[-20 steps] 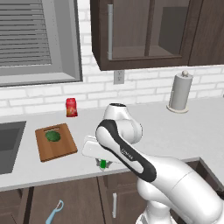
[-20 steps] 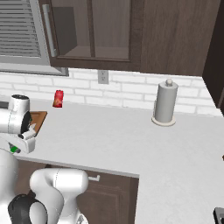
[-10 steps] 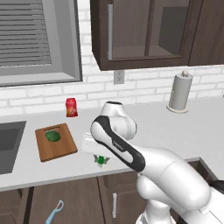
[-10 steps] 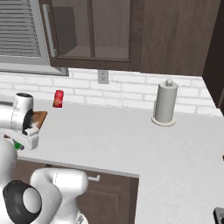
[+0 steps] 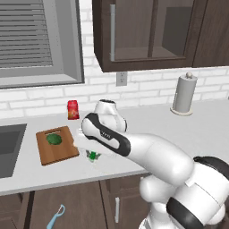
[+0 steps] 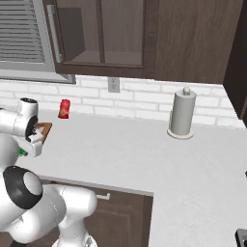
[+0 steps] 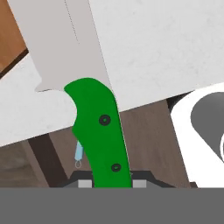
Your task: Place the appropriate cutting tool for cutting the broccoli skin on the cutting board.
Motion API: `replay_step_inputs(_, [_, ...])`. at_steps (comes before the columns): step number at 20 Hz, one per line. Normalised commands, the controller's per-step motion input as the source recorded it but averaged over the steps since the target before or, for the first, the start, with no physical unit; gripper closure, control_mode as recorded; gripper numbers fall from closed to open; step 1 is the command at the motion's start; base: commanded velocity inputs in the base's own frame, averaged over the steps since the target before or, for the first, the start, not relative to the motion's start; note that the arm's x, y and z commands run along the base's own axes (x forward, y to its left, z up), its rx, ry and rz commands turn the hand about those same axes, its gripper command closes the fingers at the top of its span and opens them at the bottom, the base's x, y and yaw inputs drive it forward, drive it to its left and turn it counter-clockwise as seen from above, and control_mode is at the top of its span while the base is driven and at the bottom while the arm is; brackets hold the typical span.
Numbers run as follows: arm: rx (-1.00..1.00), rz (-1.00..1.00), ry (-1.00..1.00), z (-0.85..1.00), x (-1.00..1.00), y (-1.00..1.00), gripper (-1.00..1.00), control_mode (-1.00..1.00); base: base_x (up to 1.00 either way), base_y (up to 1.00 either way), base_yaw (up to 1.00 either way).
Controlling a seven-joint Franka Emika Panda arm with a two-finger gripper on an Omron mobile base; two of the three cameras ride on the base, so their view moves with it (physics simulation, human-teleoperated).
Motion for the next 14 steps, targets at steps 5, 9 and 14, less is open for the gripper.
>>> replay_step_inputs(5, [0.00,-0.10,0.00,0.00,0.58,0.50,1.00,-1.00,0.00,0.00,0.00])
replay_step_inputs(9, [0.00,-0.10,0.00,-0.03,0.58,0.27,1.00,-1.00,0.00,0.00,0.00])
replay_step_inputs(14, [0.00,-0.09,0.07,-0.15,0.55,0.32,1.00,-1.00,0.00,0.00,0.00])
